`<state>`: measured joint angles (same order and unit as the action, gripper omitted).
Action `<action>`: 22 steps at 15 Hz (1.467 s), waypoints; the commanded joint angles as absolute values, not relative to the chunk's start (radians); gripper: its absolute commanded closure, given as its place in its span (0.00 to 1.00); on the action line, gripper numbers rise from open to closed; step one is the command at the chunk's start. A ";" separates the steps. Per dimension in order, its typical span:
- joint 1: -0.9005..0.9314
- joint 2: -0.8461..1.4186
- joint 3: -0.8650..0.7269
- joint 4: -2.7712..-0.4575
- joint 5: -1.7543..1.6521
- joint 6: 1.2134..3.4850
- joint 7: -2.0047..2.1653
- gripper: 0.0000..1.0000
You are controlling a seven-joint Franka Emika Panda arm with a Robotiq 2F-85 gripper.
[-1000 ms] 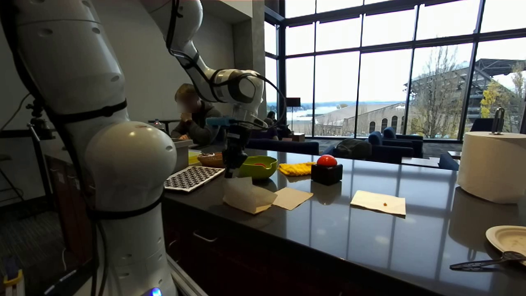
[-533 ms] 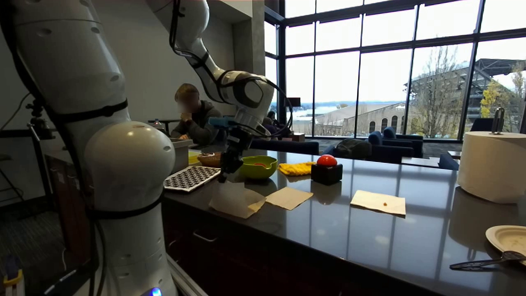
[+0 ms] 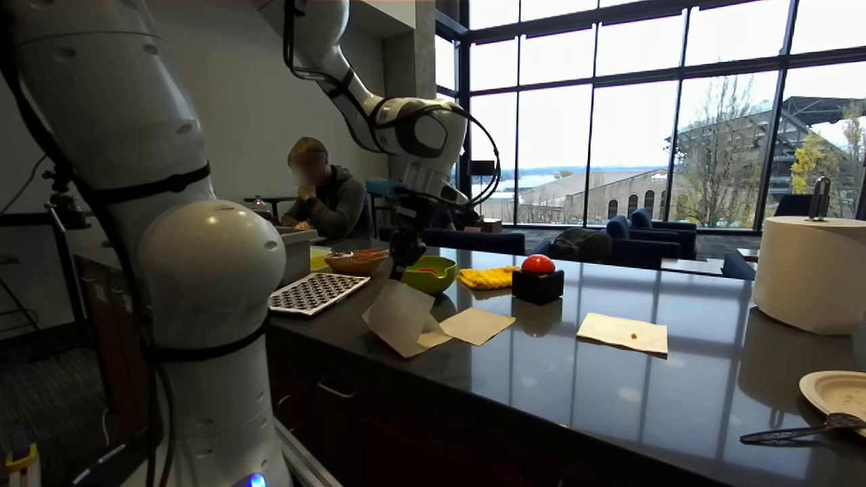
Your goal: Pick up one white paper napkin and unfold it onto the table
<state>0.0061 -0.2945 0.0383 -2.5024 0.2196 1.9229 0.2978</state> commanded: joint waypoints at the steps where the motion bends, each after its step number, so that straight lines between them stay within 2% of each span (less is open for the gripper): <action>1: -0.003 -0.349 0.031 -2.471 0.235 1.959 0.292 1.00; 10: -0.073 -0.378 -0.010 -2.375 0.208 2.116 0.310 1.00; 22: -0.179 -0.158 -0.072 -2.310 0.102 2.343 0.390 1.00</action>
